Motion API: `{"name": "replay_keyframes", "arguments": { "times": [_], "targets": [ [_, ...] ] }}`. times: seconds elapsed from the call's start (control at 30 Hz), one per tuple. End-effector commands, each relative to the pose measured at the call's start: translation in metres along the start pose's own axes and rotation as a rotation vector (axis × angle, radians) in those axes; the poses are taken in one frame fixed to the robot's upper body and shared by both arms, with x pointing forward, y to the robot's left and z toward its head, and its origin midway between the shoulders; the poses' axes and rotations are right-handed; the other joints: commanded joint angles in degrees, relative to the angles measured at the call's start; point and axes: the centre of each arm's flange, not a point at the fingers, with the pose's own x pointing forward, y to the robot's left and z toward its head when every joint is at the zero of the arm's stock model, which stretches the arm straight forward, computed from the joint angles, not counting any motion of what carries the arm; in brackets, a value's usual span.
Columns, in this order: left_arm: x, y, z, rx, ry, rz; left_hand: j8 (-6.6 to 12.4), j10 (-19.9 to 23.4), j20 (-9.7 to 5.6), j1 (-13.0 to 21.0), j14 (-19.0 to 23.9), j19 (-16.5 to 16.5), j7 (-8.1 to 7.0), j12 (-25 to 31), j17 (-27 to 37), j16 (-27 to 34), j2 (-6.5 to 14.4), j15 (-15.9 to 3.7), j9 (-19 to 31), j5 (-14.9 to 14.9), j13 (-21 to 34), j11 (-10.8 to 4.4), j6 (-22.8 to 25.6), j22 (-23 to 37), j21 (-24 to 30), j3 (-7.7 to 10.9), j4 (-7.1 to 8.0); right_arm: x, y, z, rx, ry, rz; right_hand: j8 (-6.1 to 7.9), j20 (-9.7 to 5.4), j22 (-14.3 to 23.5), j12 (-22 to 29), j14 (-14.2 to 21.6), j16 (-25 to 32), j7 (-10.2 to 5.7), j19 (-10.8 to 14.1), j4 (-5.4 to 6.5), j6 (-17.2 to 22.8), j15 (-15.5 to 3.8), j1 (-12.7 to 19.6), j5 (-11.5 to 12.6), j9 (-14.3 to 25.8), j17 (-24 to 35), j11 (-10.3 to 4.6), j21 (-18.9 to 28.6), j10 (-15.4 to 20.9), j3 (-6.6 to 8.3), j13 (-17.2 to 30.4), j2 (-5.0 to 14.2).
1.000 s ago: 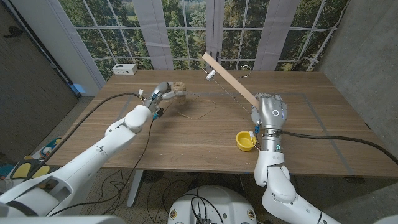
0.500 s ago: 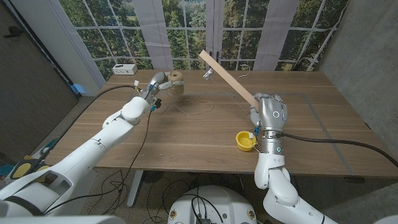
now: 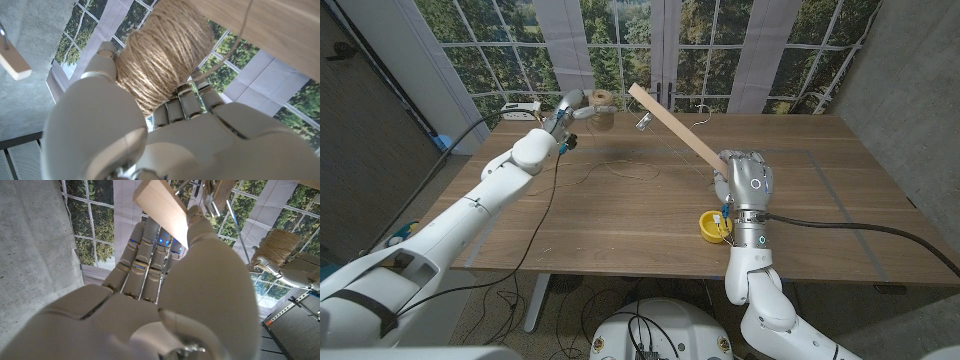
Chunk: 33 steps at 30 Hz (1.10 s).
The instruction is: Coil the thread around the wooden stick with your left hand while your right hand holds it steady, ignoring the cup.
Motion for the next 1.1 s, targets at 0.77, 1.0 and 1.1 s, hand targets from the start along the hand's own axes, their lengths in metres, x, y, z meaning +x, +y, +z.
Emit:
{"name": "replay_keyframes", "arguments": {
  "times": [0.77, 1.0, 1.1],
  "targets": [
    [0.065, 0.037, 0.101, 0.225, -0.088, -0.089, 0.28, 17.9, -0.10, 3.5, 2.7, 0.1, -1.93, 1.0, 0.1, -0.7, 9.4, -6.92, 0.9, 0.0, 2.3, -9.19, 10.7, 0.0, 0.7, 6.26, 5.24, -0.002, 0.011, 0.014, -0.044, -0.094, 0.002, 1.32, -5.25, -0.4, -0.2, 10.2, -1.0, -4.15, -0.9, 0.15, 4.3, -13.24, 6.2, 3.6, 3.1, 1.1, -3.59, 1.8, 4.0, -0.19, 0.3, 6.62],
    [0.077, 0.030, 0.114, 0.233, -0.113, -0.099, 0.11, 18.0, -0.41, 3.6, 2.9, 0.2, -1.84, 1.2, 0.1, -0.9, 9.3, -7.07, 0.8, -0.1, 2.6, -9.38, 10.9, 0.0, 0.9, 6.40, 5.13, -0.002, 0.014, 0.018, -0.041, -0.118, 0.003, 1.32, -5.29, -0.5, -0.3, 10.3, -1.2, -4.25, -1.1, 0.15, 4.4, -13.24, 6.2, 3.6, 3.1, 1.4, -3.62, 2.2, 3.9, -0.24, 0.4, 6.59],
    [0.081, 0.027, 0.118, 0.235, -0.128, -0.091, -0.01, 18.1, -0.46, 3.6, 2.9, 0.2, -1.94, 1.2, 0.2, -0.9, 9.2, -7.12, 0.8, -0.1, 2.8, -9.34, 10.9, -0.1, 0.9, 6.44, 5.11, -0.001, 0.015, 0.020, -0.038, -0.130, 0.005, 1.31, -5.31, -0.5, -0.3, 10.3, -1.2, -4.22, -1.2, 0.16, 4.3, -13.24, 6.2, 3.7, 3.0, 1.5, -3.77, 2.3, 3.9, -0.26, 0.4, 6.59]
  ]
}}
